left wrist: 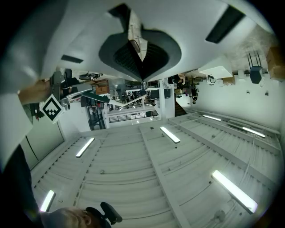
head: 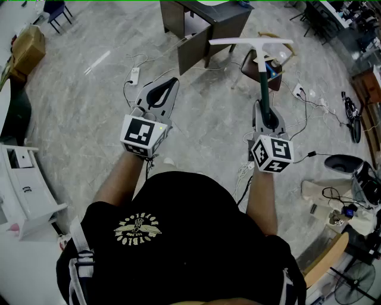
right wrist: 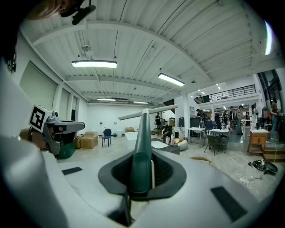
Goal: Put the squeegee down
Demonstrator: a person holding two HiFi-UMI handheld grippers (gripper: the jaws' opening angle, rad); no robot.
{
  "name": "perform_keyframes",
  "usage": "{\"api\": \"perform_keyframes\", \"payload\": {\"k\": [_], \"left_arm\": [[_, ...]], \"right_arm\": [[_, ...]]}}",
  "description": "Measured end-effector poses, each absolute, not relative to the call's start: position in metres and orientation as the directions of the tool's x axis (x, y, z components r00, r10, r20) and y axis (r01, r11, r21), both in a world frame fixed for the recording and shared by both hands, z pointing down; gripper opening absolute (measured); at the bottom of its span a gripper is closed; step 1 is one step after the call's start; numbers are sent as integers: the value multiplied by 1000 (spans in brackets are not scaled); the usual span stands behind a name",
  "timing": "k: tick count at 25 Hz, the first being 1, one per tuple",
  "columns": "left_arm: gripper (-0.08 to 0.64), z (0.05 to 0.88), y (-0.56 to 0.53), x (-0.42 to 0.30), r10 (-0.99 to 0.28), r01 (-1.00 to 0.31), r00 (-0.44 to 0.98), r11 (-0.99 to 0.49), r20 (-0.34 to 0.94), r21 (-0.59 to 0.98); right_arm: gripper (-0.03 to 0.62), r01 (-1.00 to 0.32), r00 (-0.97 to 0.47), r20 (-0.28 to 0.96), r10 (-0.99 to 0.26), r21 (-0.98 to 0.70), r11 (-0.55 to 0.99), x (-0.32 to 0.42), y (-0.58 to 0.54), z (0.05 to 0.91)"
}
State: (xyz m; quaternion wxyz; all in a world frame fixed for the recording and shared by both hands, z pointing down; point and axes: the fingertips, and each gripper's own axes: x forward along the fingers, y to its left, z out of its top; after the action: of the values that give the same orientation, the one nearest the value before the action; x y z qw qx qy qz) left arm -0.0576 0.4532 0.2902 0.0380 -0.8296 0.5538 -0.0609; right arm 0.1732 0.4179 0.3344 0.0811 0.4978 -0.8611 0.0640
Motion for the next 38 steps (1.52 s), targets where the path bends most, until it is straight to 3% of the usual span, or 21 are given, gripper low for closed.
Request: {"api": "perform_keyframes", "payload": {"k": [11, 22, 27, 38], "left_arm": [[23, 282, 450, -29, -943, -933, 328, -332, 51, -140], [23, 300, 387, -31, -925, -911, 373, -380, 68, -163], [23, 293, 342, -46, -941, -880, 338, -328, 34, -343], [23, 297, 241, -79, -904, -866, 427, -418, 29, -274]], "right_arm": [[69, -847, -522, 177, -835, 7, 531, 198, 410, 327], [69, -852, -517, 160, -841, -5, 523, 180, 354, 339], [69, -853, -516, 168, -840, -6, 523, 162, 317, 341], [69, -873, -483, 182, -856, -21, 488, 123, 230, 343]]}}
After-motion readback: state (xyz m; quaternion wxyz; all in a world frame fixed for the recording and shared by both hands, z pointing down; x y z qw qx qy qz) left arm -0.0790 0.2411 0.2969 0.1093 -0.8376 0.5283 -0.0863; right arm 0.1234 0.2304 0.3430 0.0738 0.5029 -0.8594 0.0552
